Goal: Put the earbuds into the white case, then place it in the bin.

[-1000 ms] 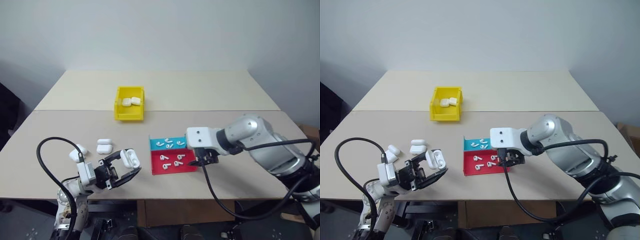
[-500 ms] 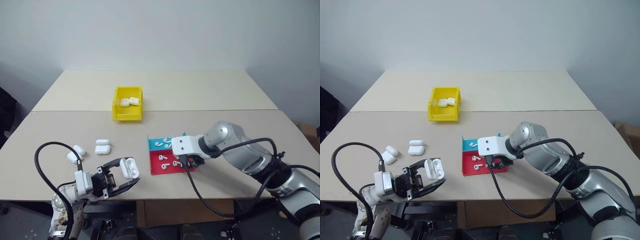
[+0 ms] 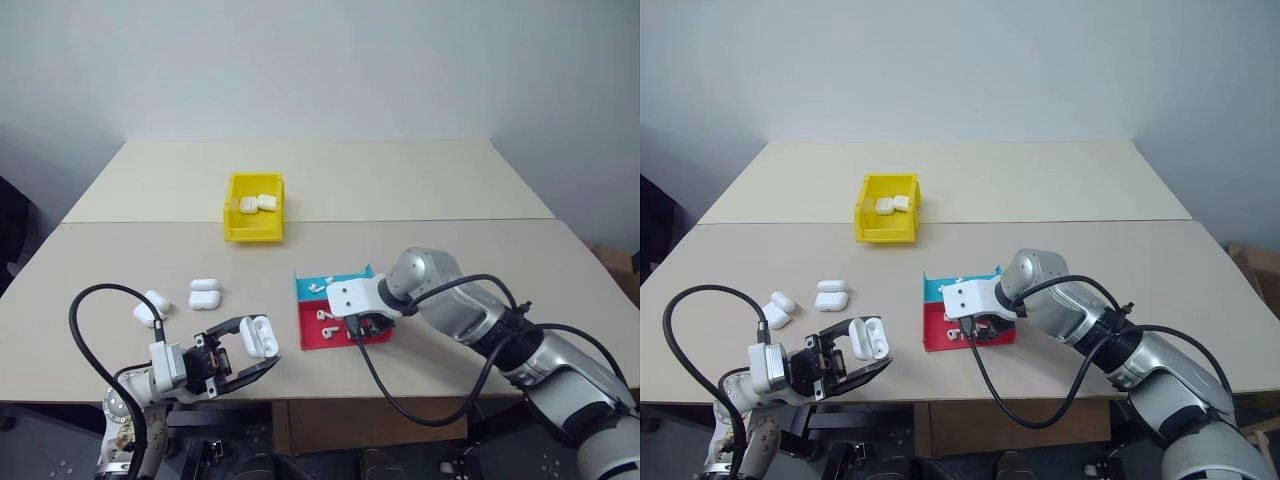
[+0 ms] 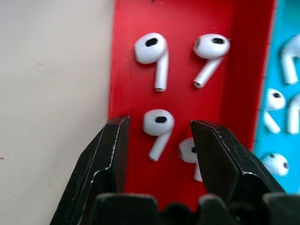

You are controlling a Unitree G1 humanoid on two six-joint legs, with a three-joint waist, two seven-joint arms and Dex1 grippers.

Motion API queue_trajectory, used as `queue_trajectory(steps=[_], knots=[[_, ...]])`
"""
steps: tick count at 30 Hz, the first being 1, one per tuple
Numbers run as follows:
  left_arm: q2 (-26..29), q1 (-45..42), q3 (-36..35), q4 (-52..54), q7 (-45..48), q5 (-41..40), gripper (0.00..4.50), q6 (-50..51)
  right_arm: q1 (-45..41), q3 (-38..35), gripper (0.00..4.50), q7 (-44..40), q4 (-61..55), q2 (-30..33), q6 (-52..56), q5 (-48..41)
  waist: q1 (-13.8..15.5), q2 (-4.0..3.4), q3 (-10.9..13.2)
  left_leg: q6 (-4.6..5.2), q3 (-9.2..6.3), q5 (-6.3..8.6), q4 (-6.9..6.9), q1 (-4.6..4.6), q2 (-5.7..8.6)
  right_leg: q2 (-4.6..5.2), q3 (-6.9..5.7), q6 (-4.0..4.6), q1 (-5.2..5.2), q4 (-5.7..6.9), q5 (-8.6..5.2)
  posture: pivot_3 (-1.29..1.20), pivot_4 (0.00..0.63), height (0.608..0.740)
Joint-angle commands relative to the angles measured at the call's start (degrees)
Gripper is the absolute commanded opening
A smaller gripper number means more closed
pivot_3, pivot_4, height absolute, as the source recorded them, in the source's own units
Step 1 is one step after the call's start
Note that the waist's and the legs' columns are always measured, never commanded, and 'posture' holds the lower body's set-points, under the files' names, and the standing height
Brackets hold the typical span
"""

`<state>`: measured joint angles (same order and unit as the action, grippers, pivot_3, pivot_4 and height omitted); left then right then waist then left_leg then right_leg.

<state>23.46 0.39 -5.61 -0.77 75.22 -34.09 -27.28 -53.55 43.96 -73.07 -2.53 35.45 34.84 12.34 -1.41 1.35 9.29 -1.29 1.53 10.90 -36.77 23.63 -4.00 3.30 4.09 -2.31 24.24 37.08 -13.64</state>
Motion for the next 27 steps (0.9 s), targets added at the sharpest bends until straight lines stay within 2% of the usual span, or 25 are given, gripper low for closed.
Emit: queue_trajectory(steps=[1,12,15,19,27], knots=[[0.4,-0.4,-0.3,2.0,-0.6,-0.3,2.83,-0.1,-1.5,-1.1,2.51,-0.8,0.0,-0.6,-0.9,1.2,0.0,0.00,0.0,0.00,0.00,0.00,0.00,0.00,0.00,0.00,0.00,0.00,0.00,0.00,0.00,0.00,0.150,0.740],[1.8,1.0,0.2,4.1,-4.6,2.6,2.83,2.5,-1.0,-1.3,2.51,-2.0,0.0,-0.8,-0.8,3.0,0.1,0.00,0.0,0.00,0.00,0.00,0.00,-0.01,0.00,0.00,-0.01,0.00,-0.01,-0.01,0.00,0.00,0.150,0.740],[2.3,1.2,0.4,4.6,-5.8,3.5,2.83,3.4,-0.9,-1.7,1.88,-2.4,-0.2,-0.8,-0.7,3.0,0.0,0.00,0.0,0.00,0.00,0.00,0.00,-0.01,0.00,0.00,-0.01,0.01,0.01,0.00,0.00,0.00,0.150,0.740],[2.8,1.0,0.7,4.9,-6.2,3.7,2.83,4.1,-0.8,-1.4,0.64,-2.5,-0.3,-0.7,-1.5,3.6,0.0,-0.01,0.0,0.00,0.00,0.00,0.02,-0.01,0.00,0.00,-0.01,0.01,0.02,0.00,-0.01,0.00,0.150,0.740],[2.5,0.7,0.7,4.8,-5.4,2.4,2.83,3.7,-0.9,-2.1,0.64,-2.5,-0.4,-1.1,-1.9,4.1,0.0,0.00,0.0,0.00,0.00,0.00,0.02,-0.01,0.00,0.00,-0.01,0.01,0.02,-0.01,-0.01,0.00,0.150,0.740]])
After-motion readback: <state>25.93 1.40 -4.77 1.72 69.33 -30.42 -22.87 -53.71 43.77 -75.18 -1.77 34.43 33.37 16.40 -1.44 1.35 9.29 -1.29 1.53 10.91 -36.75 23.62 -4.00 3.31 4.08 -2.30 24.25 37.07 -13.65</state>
